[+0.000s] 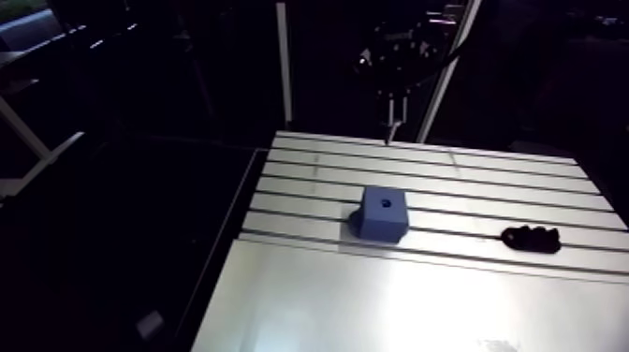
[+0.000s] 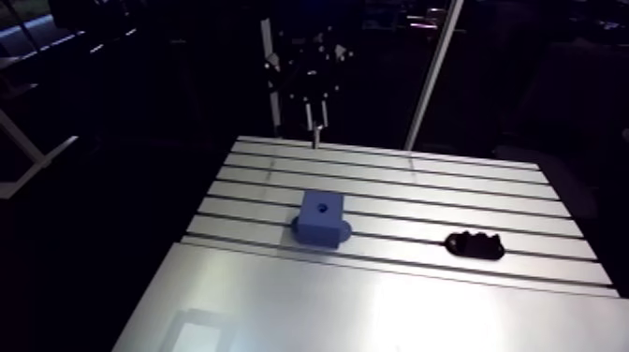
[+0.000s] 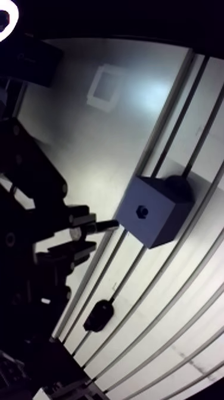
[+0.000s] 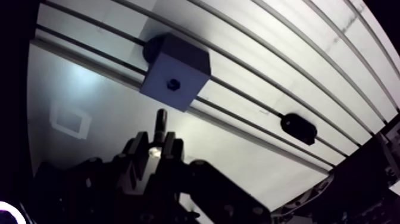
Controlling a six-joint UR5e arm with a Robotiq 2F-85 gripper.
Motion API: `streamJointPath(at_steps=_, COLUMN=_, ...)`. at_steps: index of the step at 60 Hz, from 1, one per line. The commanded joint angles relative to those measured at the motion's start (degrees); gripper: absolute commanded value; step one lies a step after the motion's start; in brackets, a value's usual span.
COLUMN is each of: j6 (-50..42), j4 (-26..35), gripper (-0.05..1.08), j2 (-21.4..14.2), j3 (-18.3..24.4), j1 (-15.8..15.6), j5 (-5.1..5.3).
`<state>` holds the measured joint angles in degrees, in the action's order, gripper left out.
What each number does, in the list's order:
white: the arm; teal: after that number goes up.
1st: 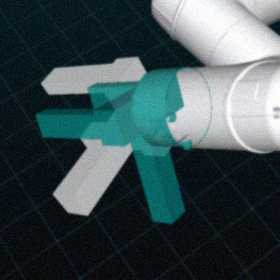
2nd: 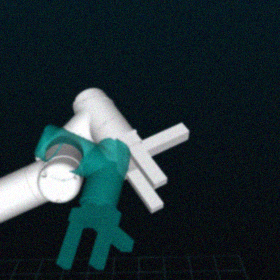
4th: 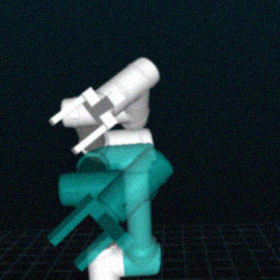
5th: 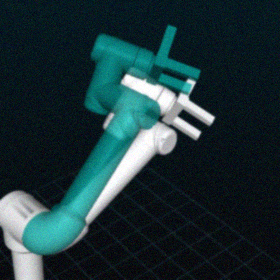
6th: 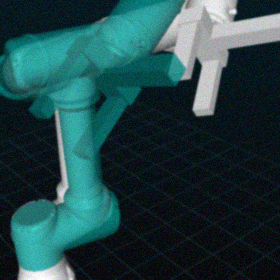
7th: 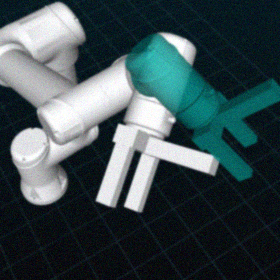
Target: Pick up the M10 bolt and insert it into the hex recess until seated.
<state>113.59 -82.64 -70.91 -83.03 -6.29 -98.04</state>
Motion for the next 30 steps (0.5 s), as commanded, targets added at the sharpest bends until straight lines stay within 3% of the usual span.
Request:
streamJointPath(at_steps=1, j6=-0.6, j4=-3.3, gripper=1.08, j2=-0.2, j3=-2.2, j1=0.2, j5=-0.09)
streamJointPath(at_steps=30, j6=-0.5, j4=-4.2, gripper=1.08, j2=-0.8, j3=-4.8, j1=0.7, j5=-0.09)
